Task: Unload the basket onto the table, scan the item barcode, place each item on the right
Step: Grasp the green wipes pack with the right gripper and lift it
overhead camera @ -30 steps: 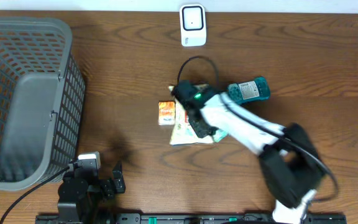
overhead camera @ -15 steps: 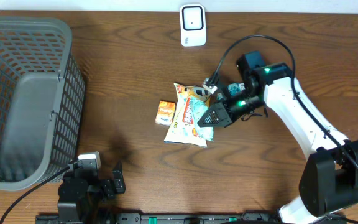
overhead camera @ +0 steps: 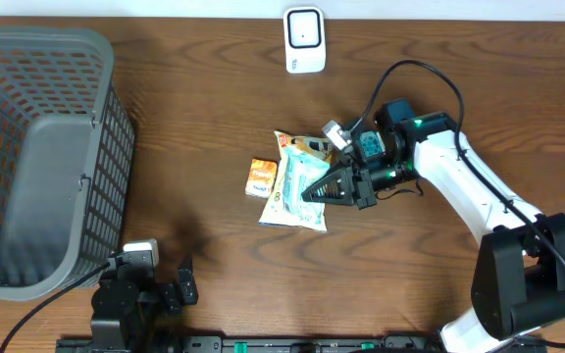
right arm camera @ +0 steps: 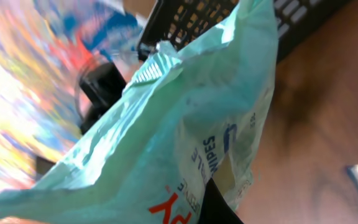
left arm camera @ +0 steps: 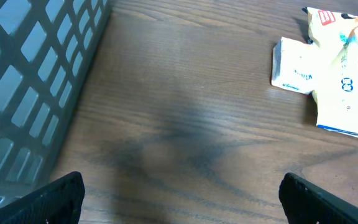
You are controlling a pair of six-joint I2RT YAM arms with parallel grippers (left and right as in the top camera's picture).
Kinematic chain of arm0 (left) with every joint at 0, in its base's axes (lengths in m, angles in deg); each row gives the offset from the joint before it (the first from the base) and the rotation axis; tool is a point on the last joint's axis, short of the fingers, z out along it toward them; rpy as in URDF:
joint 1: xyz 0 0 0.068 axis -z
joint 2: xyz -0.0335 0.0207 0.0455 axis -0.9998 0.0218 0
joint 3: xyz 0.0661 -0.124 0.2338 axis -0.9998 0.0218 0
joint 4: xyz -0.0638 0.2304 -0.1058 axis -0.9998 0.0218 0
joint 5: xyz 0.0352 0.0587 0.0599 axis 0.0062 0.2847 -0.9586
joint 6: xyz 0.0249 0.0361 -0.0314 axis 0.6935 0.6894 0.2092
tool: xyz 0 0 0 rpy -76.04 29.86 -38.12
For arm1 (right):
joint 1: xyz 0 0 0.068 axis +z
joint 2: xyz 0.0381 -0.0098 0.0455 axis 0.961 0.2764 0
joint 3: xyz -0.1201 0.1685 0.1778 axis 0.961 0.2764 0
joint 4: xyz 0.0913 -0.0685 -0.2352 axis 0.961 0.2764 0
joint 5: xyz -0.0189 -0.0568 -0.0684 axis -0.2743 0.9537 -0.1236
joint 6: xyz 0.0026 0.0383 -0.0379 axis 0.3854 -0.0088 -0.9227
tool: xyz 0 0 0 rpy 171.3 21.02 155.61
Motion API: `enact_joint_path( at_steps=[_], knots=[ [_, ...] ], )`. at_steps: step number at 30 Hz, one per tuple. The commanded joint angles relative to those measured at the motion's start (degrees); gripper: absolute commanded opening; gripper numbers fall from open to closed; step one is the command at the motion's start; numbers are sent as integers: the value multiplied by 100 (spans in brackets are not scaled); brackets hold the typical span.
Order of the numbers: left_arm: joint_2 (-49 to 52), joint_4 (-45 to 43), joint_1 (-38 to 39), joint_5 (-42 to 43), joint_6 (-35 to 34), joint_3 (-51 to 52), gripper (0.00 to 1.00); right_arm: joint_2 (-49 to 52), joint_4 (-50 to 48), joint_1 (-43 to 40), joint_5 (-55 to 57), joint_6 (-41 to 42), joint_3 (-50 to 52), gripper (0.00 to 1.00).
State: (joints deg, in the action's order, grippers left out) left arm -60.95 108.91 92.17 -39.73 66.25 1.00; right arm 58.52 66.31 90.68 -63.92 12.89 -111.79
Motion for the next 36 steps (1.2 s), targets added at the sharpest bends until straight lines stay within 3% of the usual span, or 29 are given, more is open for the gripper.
enact_joint_path(
  at_steps=[1, 3, 7, 10, 14, 17, 21, 28, 32, 36],
  knots=[
    [-4, 15, -24, -48, -50, 22, 100, -13, 0, 35, -400, 1814, -205, 1],
    [-4, 15, -24, -48, -48, 22, 100, -13, 4, -33, -400, 2090, -210, 1],
    [-4, 15, -24, -48, -48, 22, 100, -13, -17, -289, -400, 1578, -208, 1],
    [-4, 15, -24, -48, -50, 22, 100, -13, 52, -529, -402, 1766, -208, 1],
    [-4, 15, -24, -48, -48, 22, 100, -15, 588, -918, -402, 1893, -208, 1],
    [-4, 15, -24, -48, -48, 22, 100, -17, 1126, -1165, -402, 1123, -208, 1],
    [-4, 15, -24, -48, -48, 22, 100, -20, 2411, -1349, -400, -960, -208, 1],
    [-4, 15, -24, -48, -50, 22, 100, -20, 2614, -1187, -234, -4513, -85, 1],
    [-4, 17, -24, -48, -48, 22, 100, -22, 2549, -863, -402, -5425, -76, 1],
    [-4, 15, -24, -48, -50, 22, 100, -20, 2546, -422, -400, -5755, -76, 1]
  ],
)
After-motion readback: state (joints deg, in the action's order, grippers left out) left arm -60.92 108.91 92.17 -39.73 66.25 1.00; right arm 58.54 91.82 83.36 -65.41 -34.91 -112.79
